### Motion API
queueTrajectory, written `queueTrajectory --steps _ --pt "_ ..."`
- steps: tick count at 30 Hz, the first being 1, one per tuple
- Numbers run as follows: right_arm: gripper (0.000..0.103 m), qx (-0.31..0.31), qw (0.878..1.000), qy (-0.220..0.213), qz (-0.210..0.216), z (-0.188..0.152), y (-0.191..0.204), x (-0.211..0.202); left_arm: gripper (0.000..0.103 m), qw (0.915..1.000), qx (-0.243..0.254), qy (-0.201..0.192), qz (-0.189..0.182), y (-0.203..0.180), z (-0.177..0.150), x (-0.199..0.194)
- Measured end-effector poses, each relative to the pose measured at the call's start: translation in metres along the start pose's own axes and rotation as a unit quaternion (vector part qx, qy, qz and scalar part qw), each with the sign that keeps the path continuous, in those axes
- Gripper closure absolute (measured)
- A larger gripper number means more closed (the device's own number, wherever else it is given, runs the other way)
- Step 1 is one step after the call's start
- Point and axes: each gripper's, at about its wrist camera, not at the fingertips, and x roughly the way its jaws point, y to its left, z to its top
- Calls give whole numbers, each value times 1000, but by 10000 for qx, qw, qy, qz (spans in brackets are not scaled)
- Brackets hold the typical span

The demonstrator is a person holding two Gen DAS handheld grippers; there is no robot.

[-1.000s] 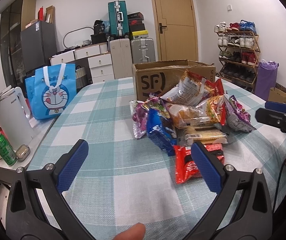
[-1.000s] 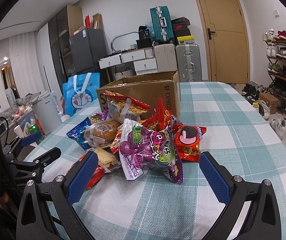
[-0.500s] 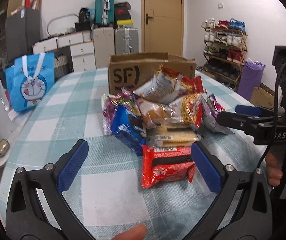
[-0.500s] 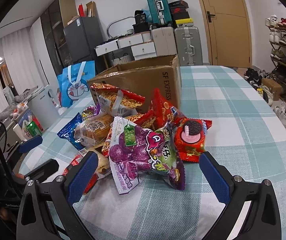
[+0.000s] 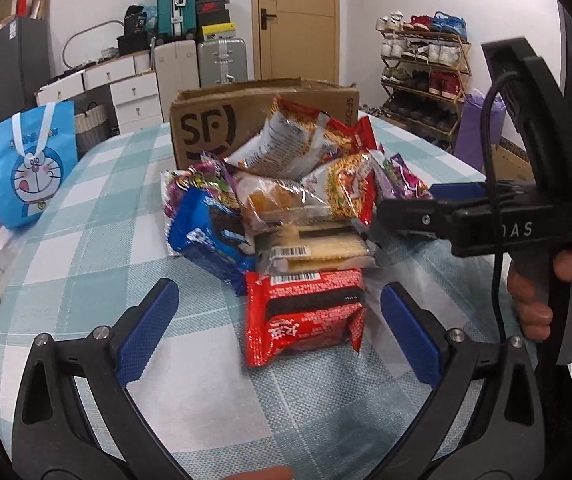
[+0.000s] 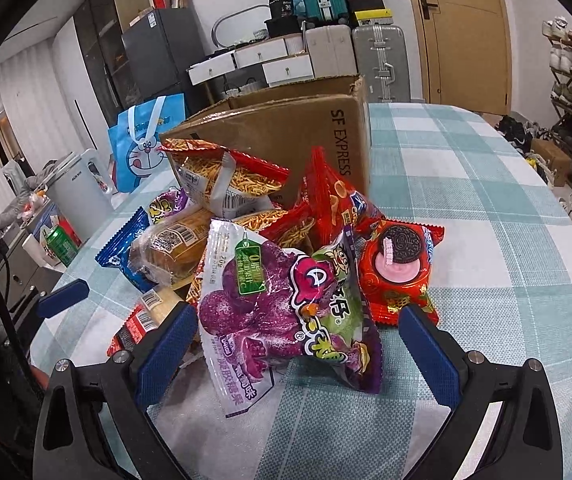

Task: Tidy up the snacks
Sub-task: 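Grasp the red wafer pack with the left tool while the right tool grasps the purple grape candy bag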

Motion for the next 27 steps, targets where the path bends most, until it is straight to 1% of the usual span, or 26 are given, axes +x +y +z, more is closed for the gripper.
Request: queueTrajectory --steps 1,2,3,6,9,10,11,12,13,16,18,21,23,25,27 --pt "1 21 10000 25 -2 -1 0 1 2 10000 15 55 -24 -1 -1 3" --pt "2 46 10000 52 -7 -1 -1 2 4 9999 41 89 -51 -3 -1 6" --pt "7 47 9999 89 7 -1 -1 3 8 9999 83 121 -73 -5 0 8" --pt "14 80 9996 260 40 -3 -2 9 10 9997 103 211 -117 -6 0 13" --pt "17 102 9996 271 73 -3 -4 9 16 9992 0 311 -258 -2 1 19" --pt "22 99 9996 249 101 -4 -4 9 17 9989 -52 362 -284 0 1 22" --pt "24 93 9996 253 123 -4 -4 9 20 9988 -93 395 -281 1 1 24" --pt "29 77 9995 269 124 -5 -3 9 20 9987 -116 399 -300 3 1 25" --pt "34 44 9996 272 100 -6 -2 10 20 9986 -115 390 -323 3 2 25" --pt "43 -108 9998 167 82 -8 4 5 20 9988 -52 378 -301 2 2 28" --pt "45 -183 9997 118 64 -10 8 2 20 9986 -70 414 -312 4 2 29" --pt "51 -250 9997 12 52 -13 12 -5 20 9982 -133 454 -361 8 2 30" --pt "52 -262 9996 -86 100 -16 13 -10 20 9980 -147 471 -390 9 2 32" --pt "52 -269 9991 -291 142 -17 14 -18 20 9979 -128 486 -402 8 2 31" --pt "52 -204 9990 -348 168 -17 12 -20 24 9980 -71 477 -415 7 2 31"
